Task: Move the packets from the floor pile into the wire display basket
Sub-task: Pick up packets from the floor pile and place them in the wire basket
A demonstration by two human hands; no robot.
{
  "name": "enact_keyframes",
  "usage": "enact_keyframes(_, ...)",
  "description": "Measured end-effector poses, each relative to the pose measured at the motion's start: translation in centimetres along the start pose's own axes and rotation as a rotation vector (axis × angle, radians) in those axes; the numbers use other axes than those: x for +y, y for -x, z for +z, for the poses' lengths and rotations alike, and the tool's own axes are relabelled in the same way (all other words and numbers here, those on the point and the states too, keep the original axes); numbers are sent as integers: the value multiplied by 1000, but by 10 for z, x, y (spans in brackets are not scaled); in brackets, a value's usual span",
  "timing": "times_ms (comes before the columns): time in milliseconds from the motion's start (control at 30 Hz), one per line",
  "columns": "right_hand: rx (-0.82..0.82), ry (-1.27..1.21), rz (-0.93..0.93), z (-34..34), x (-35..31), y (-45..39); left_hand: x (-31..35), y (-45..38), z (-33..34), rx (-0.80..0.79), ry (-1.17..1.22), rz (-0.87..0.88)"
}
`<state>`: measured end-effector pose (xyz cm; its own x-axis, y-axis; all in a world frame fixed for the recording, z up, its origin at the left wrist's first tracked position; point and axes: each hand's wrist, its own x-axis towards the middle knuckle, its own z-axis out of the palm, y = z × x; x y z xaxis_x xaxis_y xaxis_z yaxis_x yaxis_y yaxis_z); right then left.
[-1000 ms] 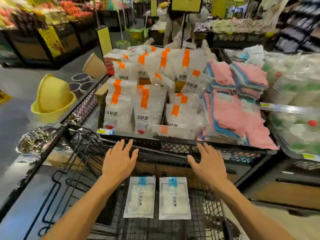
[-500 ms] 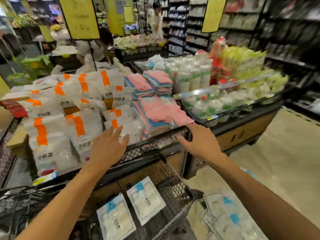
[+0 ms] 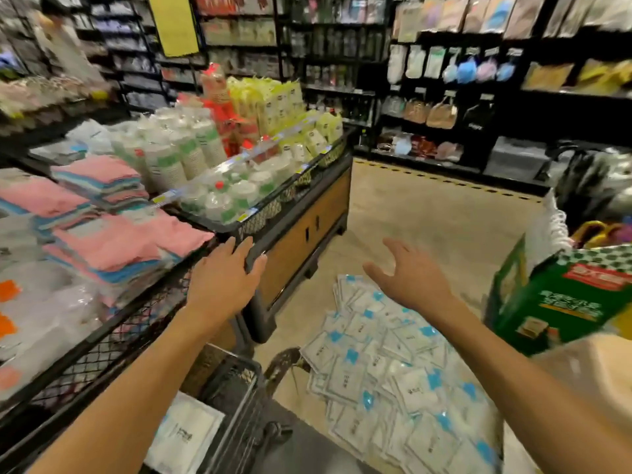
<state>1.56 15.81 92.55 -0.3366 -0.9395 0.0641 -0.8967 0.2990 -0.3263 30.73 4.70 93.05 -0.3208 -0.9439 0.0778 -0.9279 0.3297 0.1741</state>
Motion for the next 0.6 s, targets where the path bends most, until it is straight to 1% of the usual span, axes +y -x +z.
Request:
enact_keyframes(167, 36, -9, 138, -19, 112, 11, 111, -23, 36, -62, 3, 143)
enact_keyframes(300, 40, -13, 253, -26, 194, 21, 186, -36, 73, -115, 15, 211)
enact_keyframes(467, 64, 6, 390, -19, 271, 38, 259, -43, 112, -141, 17, 291)
enact_keyframes(600, 37, -5, 519, -2, 319, 46, 295, -73, 153, -201, 59, 372)
